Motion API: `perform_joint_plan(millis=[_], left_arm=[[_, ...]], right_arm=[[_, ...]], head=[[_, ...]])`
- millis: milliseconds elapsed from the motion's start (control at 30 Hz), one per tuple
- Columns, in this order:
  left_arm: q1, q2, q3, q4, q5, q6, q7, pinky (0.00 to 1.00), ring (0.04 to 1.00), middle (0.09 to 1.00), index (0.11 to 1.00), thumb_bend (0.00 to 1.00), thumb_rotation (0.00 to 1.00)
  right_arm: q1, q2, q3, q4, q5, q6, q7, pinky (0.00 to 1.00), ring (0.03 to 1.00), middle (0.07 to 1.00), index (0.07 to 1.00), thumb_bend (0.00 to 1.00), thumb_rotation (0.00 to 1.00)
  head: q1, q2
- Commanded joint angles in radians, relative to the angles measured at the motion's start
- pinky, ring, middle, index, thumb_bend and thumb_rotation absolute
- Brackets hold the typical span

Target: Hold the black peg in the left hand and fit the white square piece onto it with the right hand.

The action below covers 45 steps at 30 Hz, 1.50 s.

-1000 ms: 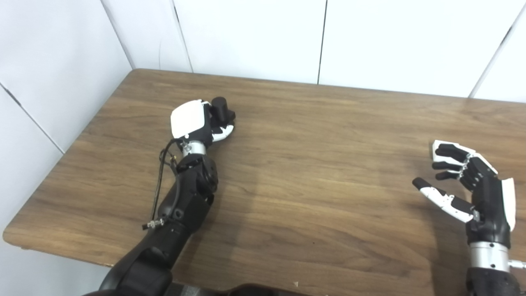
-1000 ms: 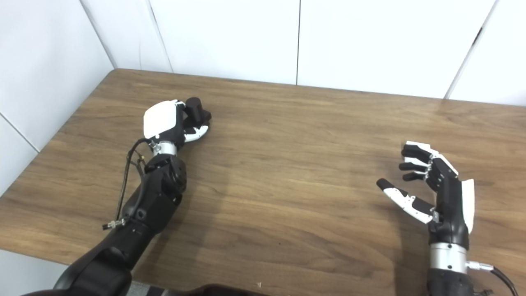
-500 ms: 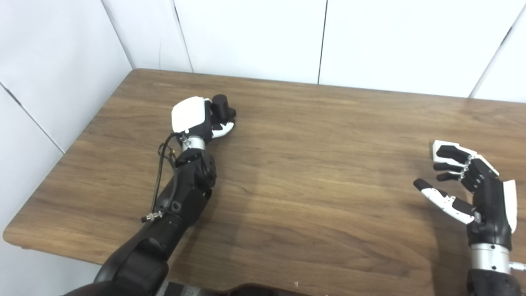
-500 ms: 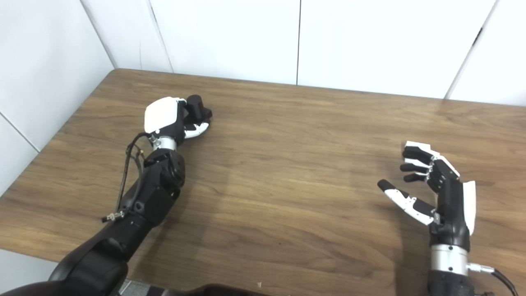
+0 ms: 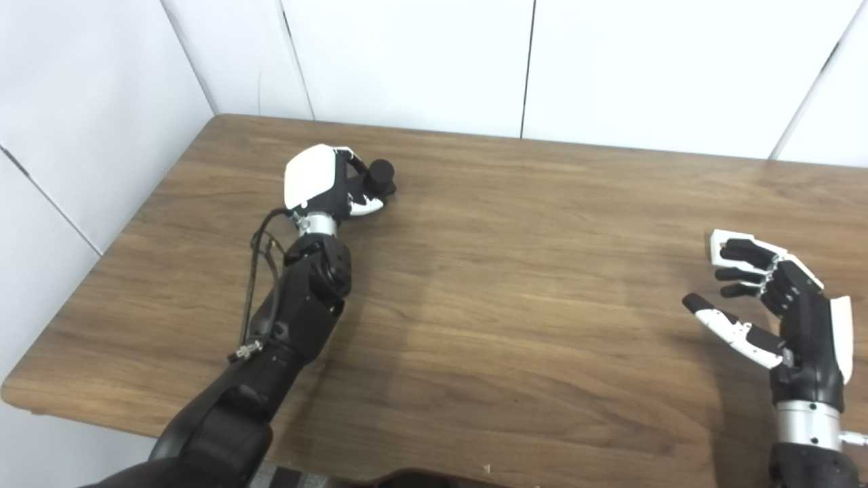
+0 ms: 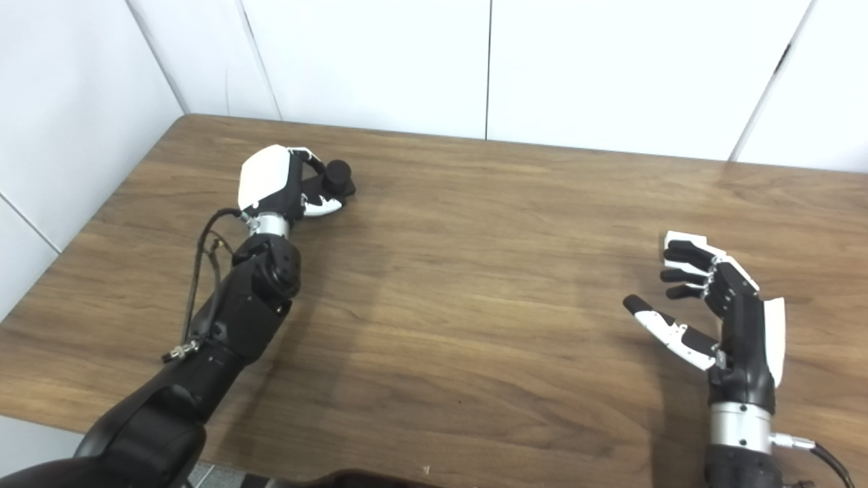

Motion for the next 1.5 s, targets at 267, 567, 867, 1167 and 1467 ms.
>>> perform_joint_plan(millis=[267,567,867,1167,1467], left_arm=[[0.055,0.062,-0.052,-0.066,-0.115,-0.163,-0.185,0.86,0.894,0.852,0.49,0.52,0.08],[0.091,0.074,-0.065,-0.127,-0.21,-0.31,-0.277,0.85,0.892,0.86,0.491,0.52,0.08],[0.137,0.064,-0.084,-0.254,-0.261,-0.335,-0.376,0.83,0.89,0.863,0.491,0.52,0.08],[0.157,0.074,-0.135,-0.318,-0.231,-0.425,-0.442,0.85,0.92,0.873,0.49,0.52,0.08],[0.177,0.069,-0.173,-0.337,-0.24,-0.527,-0.491,0.8,0.906,0.857,0.489,0.52,0.08]], right_arm=[[-0.017,-0.009,-0.002,-0.005,-0.016,-0.025,-0.007,0.49,0.599,0.68,0.674,0.6,0.12],[-0.022,-0.004,-0.001,-0.005,-0.025,-0.023,-0.013,0.5,0.6,0.675,0.672,0.6,0.13],[-0.021,0.007,0.004,-0.018,-0.021,-0.014,-0.009,0.49,0.595,0.675,0.673,0.59,0.1],[-0.015,0.021,0.005,-0.035,-0.039,0.001,-0.012,0.49,0.597,0.678,0.675,0.58,0.09],[-0.013,0.032,0.007,-0.048,-0.054,0.005,-0.015,0.49,0.603,0.686,0.674,0.58,0.05]], head=[[-0.014,0.005],[-0.027,0.009],[-0.045,0.014],[-0.069,0.022],[-0.123,0.041]])
